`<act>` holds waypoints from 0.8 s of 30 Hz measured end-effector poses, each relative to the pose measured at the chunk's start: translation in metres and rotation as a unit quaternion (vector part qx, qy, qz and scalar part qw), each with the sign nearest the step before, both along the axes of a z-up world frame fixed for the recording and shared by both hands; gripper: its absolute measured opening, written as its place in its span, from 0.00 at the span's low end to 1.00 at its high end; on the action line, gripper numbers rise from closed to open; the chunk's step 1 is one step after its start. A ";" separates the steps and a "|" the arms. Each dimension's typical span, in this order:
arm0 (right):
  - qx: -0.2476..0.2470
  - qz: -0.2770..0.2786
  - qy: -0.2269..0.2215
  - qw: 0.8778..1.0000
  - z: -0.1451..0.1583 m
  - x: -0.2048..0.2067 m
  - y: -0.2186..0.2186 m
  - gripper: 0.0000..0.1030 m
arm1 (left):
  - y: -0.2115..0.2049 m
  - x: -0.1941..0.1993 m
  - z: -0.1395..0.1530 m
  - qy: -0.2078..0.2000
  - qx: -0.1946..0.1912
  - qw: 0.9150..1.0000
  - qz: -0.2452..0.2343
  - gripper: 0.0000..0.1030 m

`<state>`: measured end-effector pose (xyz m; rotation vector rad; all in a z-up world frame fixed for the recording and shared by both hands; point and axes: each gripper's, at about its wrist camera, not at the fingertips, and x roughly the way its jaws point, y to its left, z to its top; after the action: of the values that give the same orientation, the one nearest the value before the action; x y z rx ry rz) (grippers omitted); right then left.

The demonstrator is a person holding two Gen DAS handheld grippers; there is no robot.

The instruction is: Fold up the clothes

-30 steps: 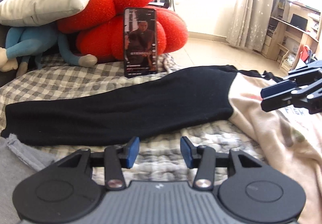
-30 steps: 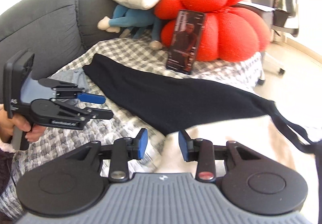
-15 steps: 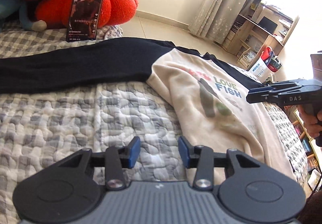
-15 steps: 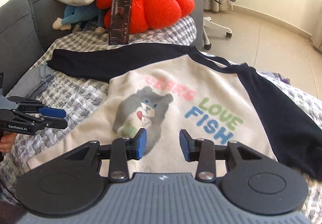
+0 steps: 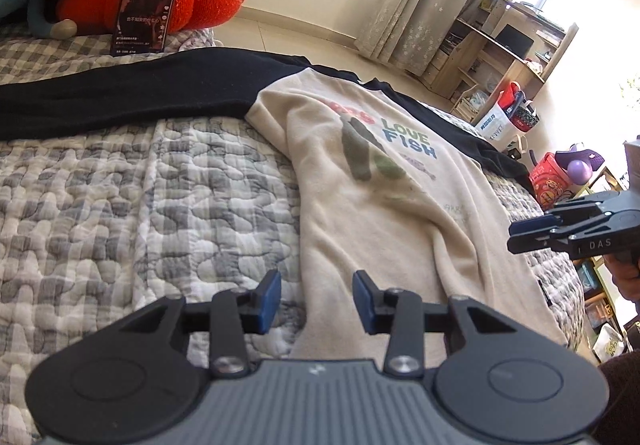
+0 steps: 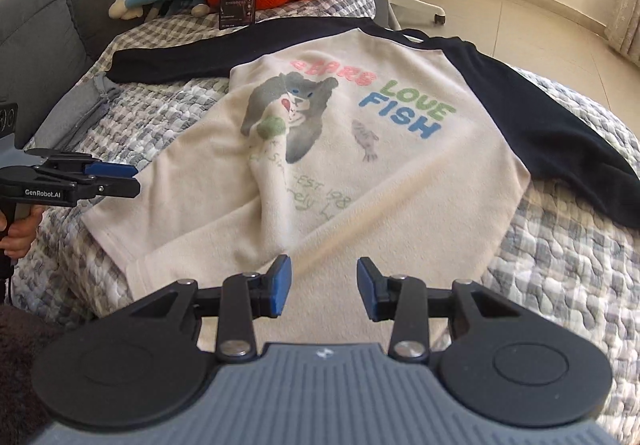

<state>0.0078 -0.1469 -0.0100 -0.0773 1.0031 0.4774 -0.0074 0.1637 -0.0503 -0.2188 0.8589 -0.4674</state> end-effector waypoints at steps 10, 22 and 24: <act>0.056 -0.069 0.074 0.993 -0.015 -0.044 -0.052 0.40 | 0.001 -0.014 -0.003 0.028 -0.023 0.999 -0.006 0.32; 0.176 -0.074 0.136 0.972 -0.021 -0.072 -0.074 0.40 | -0.008 -0.025 -0.003 0.041 -0.021 0.999 0.001 0.20; 0.191 -0.067 0.149 0.968 -0.025 -0.075 -0.073 0.40 | -0.009 -0.027 -0.002 0.041 -0.019 0.999 0.002 0.19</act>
<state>-0.0672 -0.2198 -0.0347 0.4175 1.1829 0.5607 -0.0339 0.1550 -0.0523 -0.2764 0.9297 -0.4733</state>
